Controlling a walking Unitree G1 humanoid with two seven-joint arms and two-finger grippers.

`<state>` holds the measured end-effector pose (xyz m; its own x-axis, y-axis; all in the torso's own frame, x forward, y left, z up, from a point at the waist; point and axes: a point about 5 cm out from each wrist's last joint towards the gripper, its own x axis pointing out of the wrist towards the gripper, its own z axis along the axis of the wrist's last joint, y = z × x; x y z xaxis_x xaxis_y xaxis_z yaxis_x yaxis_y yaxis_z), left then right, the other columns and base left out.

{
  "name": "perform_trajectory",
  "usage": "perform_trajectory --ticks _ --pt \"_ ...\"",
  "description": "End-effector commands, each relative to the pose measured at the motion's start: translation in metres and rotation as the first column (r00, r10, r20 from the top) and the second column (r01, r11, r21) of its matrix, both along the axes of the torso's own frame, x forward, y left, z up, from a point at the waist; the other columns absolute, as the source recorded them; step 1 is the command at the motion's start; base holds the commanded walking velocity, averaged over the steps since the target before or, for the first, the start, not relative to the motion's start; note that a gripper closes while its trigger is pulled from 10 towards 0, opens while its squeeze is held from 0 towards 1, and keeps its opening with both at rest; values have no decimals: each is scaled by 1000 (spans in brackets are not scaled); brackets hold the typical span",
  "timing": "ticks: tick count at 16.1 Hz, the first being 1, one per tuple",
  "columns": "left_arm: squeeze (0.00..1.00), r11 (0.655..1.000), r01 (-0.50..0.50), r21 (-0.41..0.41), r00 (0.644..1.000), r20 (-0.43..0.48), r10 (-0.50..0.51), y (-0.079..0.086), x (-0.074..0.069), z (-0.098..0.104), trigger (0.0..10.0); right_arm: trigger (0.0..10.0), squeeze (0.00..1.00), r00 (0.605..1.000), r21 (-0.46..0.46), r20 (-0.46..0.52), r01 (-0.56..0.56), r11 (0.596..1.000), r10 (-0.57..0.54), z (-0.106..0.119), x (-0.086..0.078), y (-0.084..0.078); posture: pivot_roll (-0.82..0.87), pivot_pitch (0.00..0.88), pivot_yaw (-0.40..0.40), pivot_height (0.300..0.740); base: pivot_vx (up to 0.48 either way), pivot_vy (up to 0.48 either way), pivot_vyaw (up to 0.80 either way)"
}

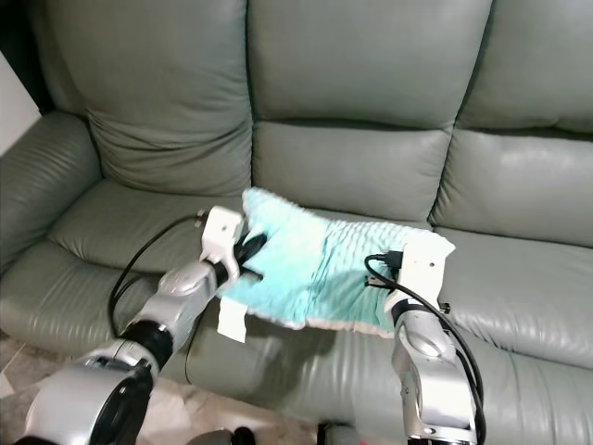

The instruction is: Move the pillow to the sofa

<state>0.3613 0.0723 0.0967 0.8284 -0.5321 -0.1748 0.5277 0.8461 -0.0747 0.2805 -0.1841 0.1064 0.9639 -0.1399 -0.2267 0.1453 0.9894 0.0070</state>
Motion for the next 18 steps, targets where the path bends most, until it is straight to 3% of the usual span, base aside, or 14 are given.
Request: perform_trajectory --ticks 1,2,3,4,9,13,18 --pt "0 1000 7 -3 1000 12 -7 -4 1 3 10000 10000 0 1000 0 9 0 1000 0 0 1 1 -113 248 97 740 0 0 0" --pt "39 1000 6 -2 1000 13 -6 -6 2 4 10000 10000 0 1000 -3 4 -5 1000 5 -3 2 1 -115 254 99 740 0 0 0" --pt "737 1000 -3 2 1000 15 3 -6 2 4 10000 10000 0 1000 -4 -2 -10 1000 10 -7 2 0 -114 257 99 740 0 0 0" --pt "1000 1000 -18 9 1000 17 18 -6 2 4 10000 10000 1000 1000 -9 -9 -24 1000 24 -12 3 0 -113 263 100 740 0 0 0" --pt "1000 993 -109 51 994 16 108 2 -4 -10 10000 10000 1000 998 -28 -65 -21 999 19 -29 15 -20 -99 282 99 740 0 0 0" --pt "1000 979 -178 97 983 -36 182 15 -12 -29 10000 10000 1000 998 -36 -61 -30 999 28 -30 18 -17 -101 285 101 740 0 0 0" --pt "1000 980 -161 117 981 -89 172 12 -23 -45 10000 10000 1000 998 -24 -51 -49 999 48 -35 17 -11 -92 287 99 740 0 0 0"
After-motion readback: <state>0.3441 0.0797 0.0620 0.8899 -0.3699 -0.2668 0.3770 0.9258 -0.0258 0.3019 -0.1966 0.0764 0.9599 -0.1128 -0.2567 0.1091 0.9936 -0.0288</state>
